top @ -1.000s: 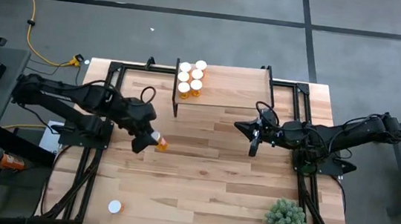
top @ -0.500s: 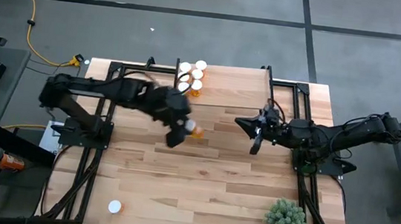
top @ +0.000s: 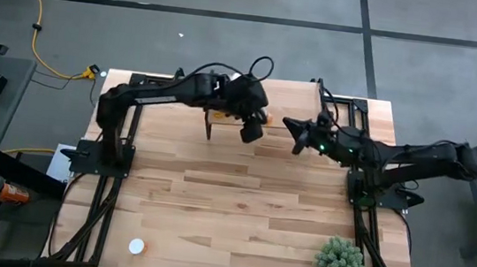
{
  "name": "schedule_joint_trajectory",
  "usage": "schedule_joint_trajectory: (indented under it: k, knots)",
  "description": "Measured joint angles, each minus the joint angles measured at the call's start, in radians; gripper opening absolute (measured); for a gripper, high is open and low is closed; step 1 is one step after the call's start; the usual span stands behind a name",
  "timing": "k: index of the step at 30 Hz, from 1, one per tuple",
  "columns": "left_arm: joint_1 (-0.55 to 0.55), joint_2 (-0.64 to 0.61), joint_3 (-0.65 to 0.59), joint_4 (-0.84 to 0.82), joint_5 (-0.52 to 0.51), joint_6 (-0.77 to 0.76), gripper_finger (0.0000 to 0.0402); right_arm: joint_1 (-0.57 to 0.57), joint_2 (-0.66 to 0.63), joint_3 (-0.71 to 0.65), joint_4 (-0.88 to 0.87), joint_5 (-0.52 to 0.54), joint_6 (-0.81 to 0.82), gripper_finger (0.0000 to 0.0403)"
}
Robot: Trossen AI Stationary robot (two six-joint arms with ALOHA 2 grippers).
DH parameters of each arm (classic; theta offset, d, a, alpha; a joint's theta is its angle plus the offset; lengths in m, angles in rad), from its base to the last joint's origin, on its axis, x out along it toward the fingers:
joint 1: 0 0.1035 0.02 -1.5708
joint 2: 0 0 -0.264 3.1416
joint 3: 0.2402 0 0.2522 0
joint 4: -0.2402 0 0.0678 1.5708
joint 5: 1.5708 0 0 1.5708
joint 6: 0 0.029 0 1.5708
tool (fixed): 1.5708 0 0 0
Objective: Pick and place medicine bottles onto shelf by color
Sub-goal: Put the orange pill bottle on the shelf
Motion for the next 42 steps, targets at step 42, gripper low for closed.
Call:
schedule_joint_trajectory:
  k: [42]
  knots:
    - [0.176, 0.076, 0.001, 0.123, -0.101, -0.027, 0.0207, -0.351, 0.339, 0.0, 0.161, -0.248, 0.098, 0.0]
